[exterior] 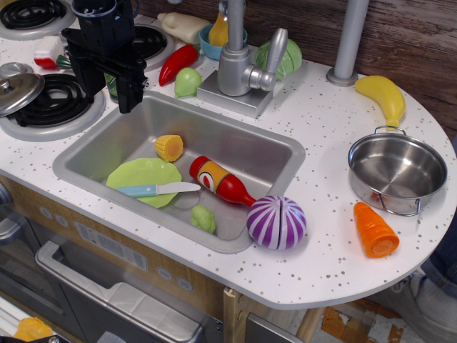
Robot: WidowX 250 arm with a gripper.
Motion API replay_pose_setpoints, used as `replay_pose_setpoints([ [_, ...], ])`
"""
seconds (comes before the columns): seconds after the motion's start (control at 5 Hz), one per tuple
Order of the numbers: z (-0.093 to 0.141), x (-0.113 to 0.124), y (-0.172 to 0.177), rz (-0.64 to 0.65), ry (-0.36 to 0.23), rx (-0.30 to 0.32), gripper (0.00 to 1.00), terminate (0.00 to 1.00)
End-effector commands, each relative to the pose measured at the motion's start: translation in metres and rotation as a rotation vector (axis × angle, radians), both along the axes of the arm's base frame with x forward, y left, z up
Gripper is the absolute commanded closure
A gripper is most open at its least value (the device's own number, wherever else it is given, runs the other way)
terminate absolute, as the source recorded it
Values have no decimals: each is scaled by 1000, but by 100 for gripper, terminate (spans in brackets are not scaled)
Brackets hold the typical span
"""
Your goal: Put broccoli in pot or pan
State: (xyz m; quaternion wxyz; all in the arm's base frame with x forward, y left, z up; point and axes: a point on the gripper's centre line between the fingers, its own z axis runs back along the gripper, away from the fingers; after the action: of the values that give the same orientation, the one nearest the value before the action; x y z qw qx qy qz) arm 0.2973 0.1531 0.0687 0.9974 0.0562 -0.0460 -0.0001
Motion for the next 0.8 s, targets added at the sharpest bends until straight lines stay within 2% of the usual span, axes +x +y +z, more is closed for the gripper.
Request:
replay_pose_setpoints([
  [0.0,0,0,0,0,0,0,0,0],
  [0.2,9,-1,-50,93,-20,33,0,0],
  [0.4,6,-6,-91,133,-24,17,0,0],
  [0.6,-20,-13,-114,155,-65,-3,0,0],
])
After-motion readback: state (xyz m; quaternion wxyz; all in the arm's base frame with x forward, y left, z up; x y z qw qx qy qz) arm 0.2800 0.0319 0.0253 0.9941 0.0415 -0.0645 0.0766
